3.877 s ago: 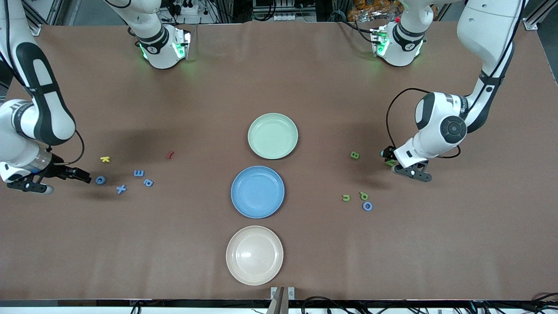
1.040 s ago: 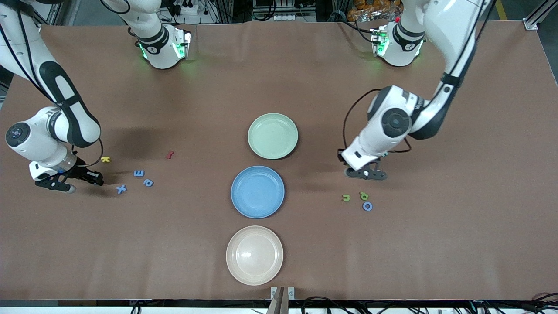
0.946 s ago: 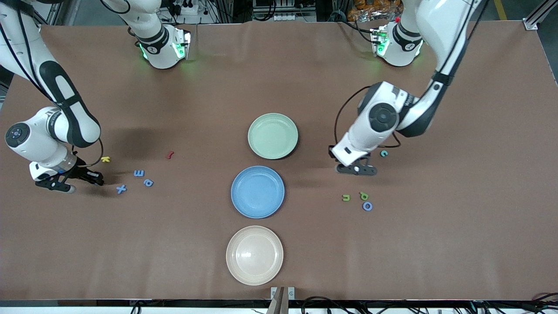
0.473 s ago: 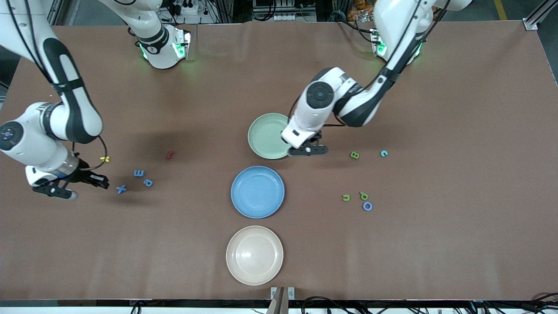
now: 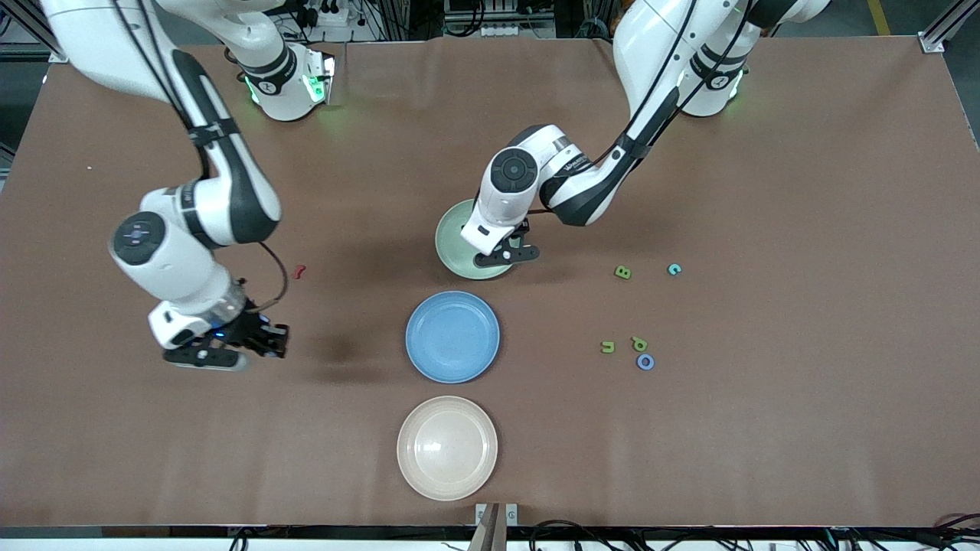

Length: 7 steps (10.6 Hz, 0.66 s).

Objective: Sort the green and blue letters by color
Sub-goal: 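Carry the Z to the green plate while the right gripper carries c to blue plate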

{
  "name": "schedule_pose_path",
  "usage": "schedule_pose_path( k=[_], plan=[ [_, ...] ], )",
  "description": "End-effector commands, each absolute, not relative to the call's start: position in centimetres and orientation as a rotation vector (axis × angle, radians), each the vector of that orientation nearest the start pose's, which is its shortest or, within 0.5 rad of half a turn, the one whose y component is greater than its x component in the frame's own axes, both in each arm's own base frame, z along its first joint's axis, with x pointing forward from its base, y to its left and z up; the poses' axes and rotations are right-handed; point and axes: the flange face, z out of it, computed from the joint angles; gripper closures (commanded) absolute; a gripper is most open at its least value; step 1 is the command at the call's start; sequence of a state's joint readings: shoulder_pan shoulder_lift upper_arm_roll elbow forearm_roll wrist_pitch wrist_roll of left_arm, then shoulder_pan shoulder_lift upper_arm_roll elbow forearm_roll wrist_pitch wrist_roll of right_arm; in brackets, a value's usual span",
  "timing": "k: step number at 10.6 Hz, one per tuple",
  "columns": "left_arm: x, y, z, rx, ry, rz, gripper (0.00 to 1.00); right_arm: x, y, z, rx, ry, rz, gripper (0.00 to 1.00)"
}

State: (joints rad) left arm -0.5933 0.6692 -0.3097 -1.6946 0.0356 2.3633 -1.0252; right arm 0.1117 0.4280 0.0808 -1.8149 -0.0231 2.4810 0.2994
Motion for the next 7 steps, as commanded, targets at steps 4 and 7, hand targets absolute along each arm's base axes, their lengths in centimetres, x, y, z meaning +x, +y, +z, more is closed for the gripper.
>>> schedule_pose_path(
  k=[4, 7],
  plan=[
    [49.5, -47.8, 24.4, -3.228, -0.184, 0.012, 0.00, 68.3, 33.3, 28.4, -2.961, 0.117, -0.417, 0.95],
    [55.3, -40.9, 24.3, -3.226, -0.167, -0.007, 0.00, 65.4, 39.4, 26.1, -2.962, 0.152, -0.382, 0.86]
  ],
)
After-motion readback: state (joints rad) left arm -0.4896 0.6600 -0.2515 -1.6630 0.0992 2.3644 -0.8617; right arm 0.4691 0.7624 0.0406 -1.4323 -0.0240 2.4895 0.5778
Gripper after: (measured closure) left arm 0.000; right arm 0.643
